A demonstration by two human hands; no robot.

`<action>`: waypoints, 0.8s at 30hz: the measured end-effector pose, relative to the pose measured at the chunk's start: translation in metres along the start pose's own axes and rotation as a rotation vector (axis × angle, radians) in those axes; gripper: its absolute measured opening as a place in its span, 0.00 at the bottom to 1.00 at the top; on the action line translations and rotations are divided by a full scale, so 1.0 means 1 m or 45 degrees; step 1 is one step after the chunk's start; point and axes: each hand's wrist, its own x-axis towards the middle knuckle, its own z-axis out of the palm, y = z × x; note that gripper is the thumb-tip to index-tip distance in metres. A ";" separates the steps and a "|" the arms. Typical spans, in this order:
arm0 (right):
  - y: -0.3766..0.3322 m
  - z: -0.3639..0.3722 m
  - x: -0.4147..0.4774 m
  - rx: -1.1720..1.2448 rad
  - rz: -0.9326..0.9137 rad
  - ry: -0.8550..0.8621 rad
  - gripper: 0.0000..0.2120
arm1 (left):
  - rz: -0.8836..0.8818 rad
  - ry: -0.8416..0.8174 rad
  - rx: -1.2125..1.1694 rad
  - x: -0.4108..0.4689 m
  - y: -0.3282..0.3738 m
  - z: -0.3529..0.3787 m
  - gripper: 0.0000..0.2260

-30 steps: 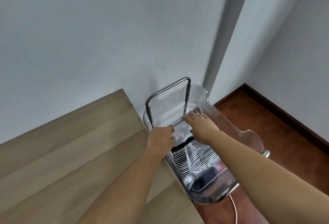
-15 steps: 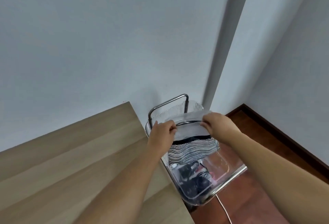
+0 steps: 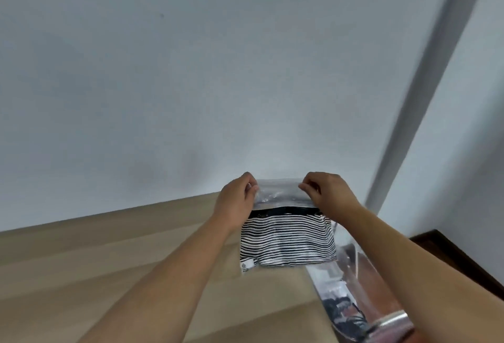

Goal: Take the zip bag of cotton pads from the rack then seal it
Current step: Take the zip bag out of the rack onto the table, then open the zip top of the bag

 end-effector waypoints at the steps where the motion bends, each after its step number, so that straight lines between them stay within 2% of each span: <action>1: -0.016 0.009 0.001 0.030 -0.020 0.009 0.08 | -0.014 0.015 0.010 -0.006 -0.011 -0.014 0.04; 6: -0.110 0.065 0.005 0.209 -0.049 -0.051 0.11 | -0.098 0.038 0.107 -0.042 -0.076 -0.103 0.06; 11: -0.210 0.125 -0.001 0.139 -0.129 -0.120 0.10 | -0.217 0.089 0.162 -0.094 -0.150 -0.191 0.07; 14: -0.262 0.172 -0.006 0.248 -0.136 -0.254 0.10 | -0.294 0.064 0.179 -0.126 -0.196 -0.230 0.05; 18: -0.296 0.221 -0.013 0.251 -0.094 -0.366 0.10 | -0.368 0.013 0.241 -0.155 -0.239 -0.255 0.06; 24: -0.307 0.257 -0.026 0.106 -0.033 -0.523 0.15 | -0.427 -0.088 0.258 -0.184 -0.264 -0.251 0.08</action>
